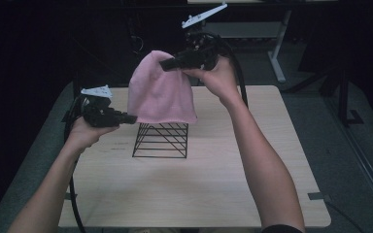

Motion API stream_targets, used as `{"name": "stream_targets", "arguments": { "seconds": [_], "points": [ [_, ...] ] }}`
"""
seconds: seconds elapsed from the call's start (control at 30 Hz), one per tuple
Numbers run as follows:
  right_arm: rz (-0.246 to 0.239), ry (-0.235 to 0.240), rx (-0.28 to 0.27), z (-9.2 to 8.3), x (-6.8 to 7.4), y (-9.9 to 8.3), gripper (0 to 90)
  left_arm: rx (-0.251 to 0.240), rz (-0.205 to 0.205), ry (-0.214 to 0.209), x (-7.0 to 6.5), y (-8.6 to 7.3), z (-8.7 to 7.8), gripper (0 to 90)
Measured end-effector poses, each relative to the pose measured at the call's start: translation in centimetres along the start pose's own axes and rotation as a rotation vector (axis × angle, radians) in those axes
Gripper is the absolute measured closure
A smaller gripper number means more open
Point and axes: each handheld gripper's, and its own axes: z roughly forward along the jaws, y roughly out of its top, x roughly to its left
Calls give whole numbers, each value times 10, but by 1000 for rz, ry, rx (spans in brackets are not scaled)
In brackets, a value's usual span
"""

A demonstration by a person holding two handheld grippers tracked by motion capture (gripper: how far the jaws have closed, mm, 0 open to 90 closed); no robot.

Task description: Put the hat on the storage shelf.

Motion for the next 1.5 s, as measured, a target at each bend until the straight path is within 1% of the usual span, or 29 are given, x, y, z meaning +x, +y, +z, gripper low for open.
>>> {"name": "stream_targets", "arguments": {
  "seconds": [0.07, 0.1, 0.13, 0.17, 0.37, 0.47, 0.67, 0.8, 0.87, 0.97, 1.07, 1.13, 1.17, 1.2, 1.23, 1.27, 1.3, 1.33, 1.4, 1.47, 1.5],
  "points": [
    [5, 1, 5, 1, -1, -1, 787, 3, 3, 5, 0, 0, 1, 823],
    [12, -1, 5, 1, -4, -4, 787, 4, 1, 8, 0, 0, 2, 823],
    [18, 0, 3, 1, -5, -6, 786, 11, 7, 18, 0, 0, 3, 823],
    [19, 0, 3, 1, -6, -7, 786, 14, 4, 21, 0, 0, 5, 823],
    [25, 2, 13, 2, -8, -13, 785, 56, 30, 39, -2, 1, 13, 822],
    [26, 9, 15, 2, -8, -15, 785, 69, 39, 47, -3, 1, 14, 822],
    [19, 20, 19, 8, -5, -20, 784, 105, 63, 78, -5, -3, 15, 822],
    [18, 28, 21, 11, -4, -22, 784, 113, 65, 80, -3, -6, 14, 822],
    [16, 34, 35, 14, -2, -23, 781, 97, 42, 78, -1, -11, 13, 822],
    [19, 39, 40, 16, -1, -24, 780, 90, 33, 67, -1, -15, 13, 818],
    [23, 41, 42, 18, -1, -25, 780, 98, 38, 77, -2, -16, 12, 818],
    [15, 44, 40, 19, 0, -26, 780, 104, 45, 83, -1, -16, 10, 818],
    [13, 48, 35, 20, 1, -27, 780, 98, 36, 92, -1, -17, 10, 818],
    [16, 49, 37, 20, 2, -27, 778, 104, 42, 93, 0, -17, 9, 818],
    [10, 50, 38, 21, 2, -27, 778, 103, 43, 93, 1, -18, 9, 819],
    [15, 53, 39, 21, 2, -28, 777, 103, 43, 93, 1, -18, 9, 818],
    [13, 53, 40, 21, 2, -29, 777, 95, 32, 92, 1, -20, 9, 819],
    [18, 53, 43, 22, 3, -29, 778, 96, 27, 91, 1, -23, 10, 819],
    [14, 54, 48, 23, 4, -30, 777, 93, 22, 91, 1, -24, 11, 819],
    [10, 57, 55, 25, 5, -31, 777, 98, 21, 92, 2, -27, 11, 819],
    [10, 59, 57, 27, 6, -31, 775, 110, 24, 94, 3, -28, 11, 818]
  ]
}}
